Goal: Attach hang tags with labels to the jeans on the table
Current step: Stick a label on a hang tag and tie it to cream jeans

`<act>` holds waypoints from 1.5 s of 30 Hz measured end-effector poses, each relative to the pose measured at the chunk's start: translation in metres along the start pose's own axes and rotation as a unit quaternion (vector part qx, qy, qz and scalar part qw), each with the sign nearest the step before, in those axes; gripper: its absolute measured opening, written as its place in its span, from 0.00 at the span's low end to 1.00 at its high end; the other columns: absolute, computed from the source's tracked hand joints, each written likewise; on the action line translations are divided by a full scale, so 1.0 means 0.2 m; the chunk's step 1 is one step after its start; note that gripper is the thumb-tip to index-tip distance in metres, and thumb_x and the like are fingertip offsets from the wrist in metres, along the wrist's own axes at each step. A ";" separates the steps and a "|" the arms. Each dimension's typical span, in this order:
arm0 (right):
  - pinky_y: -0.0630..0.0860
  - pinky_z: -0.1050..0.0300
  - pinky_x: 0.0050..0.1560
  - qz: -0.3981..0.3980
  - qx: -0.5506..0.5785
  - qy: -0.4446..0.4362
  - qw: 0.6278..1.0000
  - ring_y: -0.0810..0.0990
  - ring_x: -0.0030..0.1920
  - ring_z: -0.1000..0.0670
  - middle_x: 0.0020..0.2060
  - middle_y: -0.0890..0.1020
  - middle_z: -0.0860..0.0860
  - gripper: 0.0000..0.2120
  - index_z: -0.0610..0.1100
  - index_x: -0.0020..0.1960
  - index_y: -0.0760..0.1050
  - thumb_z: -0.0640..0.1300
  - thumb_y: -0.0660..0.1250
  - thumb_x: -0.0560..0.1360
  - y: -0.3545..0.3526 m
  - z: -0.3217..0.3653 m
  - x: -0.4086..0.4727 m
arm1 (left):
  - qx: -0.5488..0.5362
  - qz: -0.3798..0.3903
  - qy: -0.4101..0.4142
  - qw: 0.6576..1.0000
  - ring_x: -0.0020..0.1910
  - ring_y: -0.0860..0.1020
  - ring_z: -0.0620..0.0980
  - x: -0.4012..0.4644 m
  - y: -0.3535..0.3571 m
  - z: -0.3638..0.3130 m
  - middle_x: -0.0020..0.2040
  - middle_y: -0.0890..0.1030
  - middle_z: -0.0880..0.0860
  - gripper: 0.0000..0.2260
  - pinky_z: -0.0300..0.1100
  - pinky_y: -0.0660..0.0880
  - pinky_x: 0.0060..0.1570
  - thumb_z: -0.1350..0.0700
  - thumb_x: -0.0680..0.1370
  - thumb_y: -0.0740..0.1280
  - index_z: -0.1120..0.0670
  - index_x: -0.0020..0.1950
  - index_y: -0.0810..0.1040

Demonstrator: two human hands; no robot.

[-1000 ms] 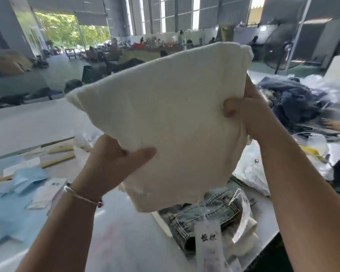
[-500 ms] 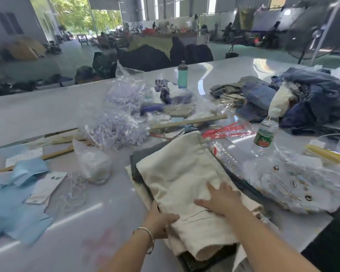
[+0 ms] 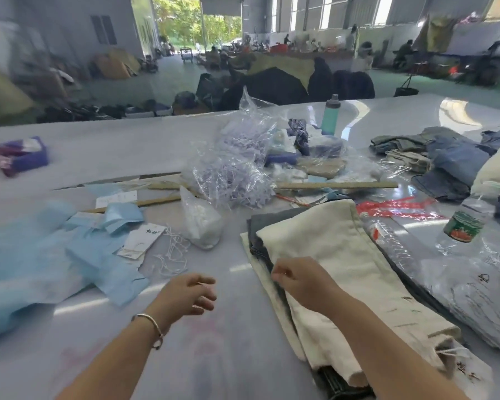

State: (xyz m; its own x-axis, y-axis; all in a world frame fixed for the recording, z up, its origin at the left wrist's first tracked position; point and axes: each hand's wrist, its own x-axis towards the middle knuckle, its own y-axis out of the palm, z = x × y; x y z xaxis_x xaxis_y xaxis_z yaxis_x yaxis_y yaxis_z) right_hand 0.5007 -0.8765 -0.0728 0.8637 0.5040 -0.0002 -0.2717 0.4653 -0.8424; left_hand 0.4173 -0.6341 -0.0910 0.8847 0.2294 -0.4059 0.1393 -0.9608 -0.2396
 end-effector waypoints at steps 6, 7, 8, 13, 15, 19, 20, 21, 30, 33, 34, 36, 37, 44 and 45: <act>0.73 0.56 0.38 -0.050 0.119 -0.146 0.981 0.76 0.32 0.52 0.29 0.79 0.53 0.09 0.48 0.35 0.75 0.43 0.71 0.73 0.16 0.78 0.13 | -0.037 -0.219 0.085 0.971 0.33 0.82 0.45 -0.37 -0.96 0.09 0.36 0.84 0.52 0.08 0.34 0.76 0.32 0.64 0.79 0.63 0.55 0.49 0.81; 0.72 0.58 0.37 -0.056 0.142 -0.165 0.974 0.75 0.30 0.54 0.28 0.79 0.53 0.09 0.46 0.34 0.76 0.43 0.72 0.72 0.22 0.93 0.16 | -0.030 -0.253 0.100 0.962 0.35 0.82 0.45 -0.47 -1.12 0.11 0.38 0.84 0.52 0.08 0.35 0.77 0.34 0.63 0.79 0.64 0.54 0.49 0.81; 0.70 0.59 0.35 -0.065 0.163 -0.181 0.968 0.72 0.29 0.55 0.28 0.78 0.52 0.10 0.45 0.34 0.76 0.43 0.73 0.72 0.29 1.09 0.18 | -0.009 -0.286 0.112 0.952 0.39 0.81 0.47 -0.56 -1.28 0.15 0.40 0.84 0.51 0.08 0.38 0.78 0.37 0.63 0.79 0.65 0.52 0.48 0.81; 0.63 0.60 0.31 -0.054 0.239 -0.239 0.940 0.66 0.27 0.57 0.24 0.71 0.53 0.16 0.43 0.30 0.69 0.43 0.73 0.71 0.75 1.88 0.30 | 0.236 -0.473 0.119 0.840 0.53 0.79 0.56 -0.97 -2.06 0.43 0.51 0.83 0.55 0.07 0.47 0.71 0.55 0.53 0.73 0.69 0.52 0.49 0.84; 0.62 0.60 0.30 -0.022 0.279 -0.238 0.930 0.64 0.27 0.57 0.23 0.67 0.55 0.17 0.42 0.30 0.67 0.41 0.73 0.71 0.96 2.18 0.34 | 0.323 -0.504 0.111 0.793 0.56 0.78 0.60 -1.09 -2.37 0.60 0.55 0.82 0.59 0.24 0.48 0.68 0.59 0.43 0.66 0.63 0.57 0.51 0.84; 0.61 0.60 0.31 0.051 0.330 -0.238 0.912 0.62 0.27 0.57 0.24 0.65 0.55 0.18 0.40 0.30 0.66 0.39 0.72 0.72 1.39 2.68 0.40 | 0.431 -0.441 -0.059 0.785 0.77 0.54 0.55 -1.18 -2.90 0.98 0.78 0.59 0.51 0.44 0.51 0.53 0.74 0.33 0.64 0.73 0.48 0.75 0.63; 0.61 0.59 0.32 0.067 0.331 -0.238 0.911 0.62 0.27 0.56 0.24 0.66 0.53 0.17 0.38 0.31 0.66 0.39 0.72 0.72 1.49 2.77 0.40 | 0.463 -0.385 -0.099 0.792 0.78 0.47 0.52 -1.16 -2.99 1.07 0.80 0.51 0.47 0.49 0.52 0.50 0.76 0.32 0.65 0.72 0.45 0.79 0.53; 0.61 0.58 0.32 0.082 0.329 -0.235 0.911 0.63 0.27 0.56 0.25 0.66 0.52 0.17 0.37 0.31 0.66 0.39 0.72 0.72 1.57 2.84 0.41 | 0.490 -0.333 -0.127 0.795 0.79 0.44 0.51 -1.13 -3.07 1.17 0.80 0.46 0.45 0.52 0.53 0.47 0.76 0.31 0.65 0.71 0.41 0.79 0.44; 0.70 0.60 0.32 0.287 0.250 -0.102 0.919 0.75 0.26 0.54 0.28 0.80 0.47 0.09 0.41 0.35 0.73 0.41 0.70 0.73 2.01 3.09 0.55 | 0.493 -0.422 0.222 0.728 0.58 0.81 0.56 -1.06 -3.24 1.50 0.61 0.81 0.56 0.28 0.50 0.81 0.52 0.62 0.61 0.78 0.59 0.61 0.81; 0.70 0.62 0.32 0.469 0.212 -0.071 0.854 0.79 0.31 0.50 0.36 0.84 0.45 0.08 0.42 0.44 0.76 0.47 0.70 0.75 2.09 3.15 0.53 | 0.452 -0.422 0.257 0.742 0.51 0.83 0.50 -1.11 -3.32 1.49 0.55 0.84 0.52 0.15 0.43 0.81 0.45 0.52 0.73 0.70 0.57 0.57 0.84; 0.71 0.62 0.33 0.505 0.217 -0.073 0.832 0.80 0.34 0.49 0.38 0.85 0.43 0.09 0.43 0.47 0.76 0.49 0.69 0.75 2.12 3.17 0.51 | 0.453 -0.403 0.247 0.756 0.51 0.83 0.50 -1.12 -3.34 1.48 0.55 0.84 0.51 0.16 0.43 0.82 0.44 0.49 0.73 0.68 0.56 0.56 0.84; 0.73 0.62 0.34 0.527 0.261 -0.064 0.806 0.81 0.36 0.47 0.42 0.85 0.40 0.11 0.44 0.51 0.76 0.51 0.69 0.75 2.17 3.21 0.47 | 0.466 -0.363 0.223 0.776 0.53 0.82 0.50 -1.13 -3.37 1.47 0.56 0.83 0.50 0.18 0.45 0.81 0.48 0.52 0.69 0.69 0.55 0.57 0.83; 0.74 0.61 0.34 0.520 0.299 -0.046 0.799 0.81 0.36 0.46 0.42 0.85 0.39 0.12 0.43 0.52 0.76 0.51 0.69 0.76 2.19 3.24 0.45 | 0.471 -0.352 0.214 0.780 0.55 0.81 0.50 -1.14 -3.37 1.46 0.57 0.82 0.50 0.19 0.44 0.81 0.50 0.52 0.68 0.68 0.54 0.58 0.83; 0.70 0.62 0.27 0.536 0.321 0.098 0.775 0.79 0.27 0.47 0.34 0.83 0.40 0.28 0.37 0.46 0.77 0.64 0.66 0.70 2.15 3.28 0.28 | 0.390 -0.430 0.168 0.797 0.46 0.83 0.56 -1.15 -3.39 1.34 0.47 0.85 0.54 0.13 0.47 0.79 0.44 0.61 0.75 0.65 0.54 0.55 0.84; 0.72 0.61 0.28 0.545 0.358 0.076 0.754 0.81 0.31 0.45 0.39 0.84 0.40 0.29 0.38 0.51 0.76 0.64 0.69 0.68 2.14 3.30 0.23 | 0.396 -0.460 0.162 0.778 0.44 0.83 0.57 -1.17 -3.39 1.27 0.44 0.85 0.55 0.09 0.47 0.78 0.42 0.60 0.75 0.68 0.54 0.53 0.85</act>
State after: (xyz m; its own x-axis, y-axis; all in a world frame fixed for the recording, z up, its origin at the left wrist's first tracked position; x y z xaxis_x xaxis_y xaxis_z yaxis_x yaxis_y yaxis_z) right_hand 0.1428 -0.1737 -0.0781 -0.0154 0.8077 -0.5894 -0.9682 0.1352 0.2106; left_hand 0.0032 0.0033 -0.0585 0.6560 0.5890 0.4719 0.5753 0.0145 -0.8178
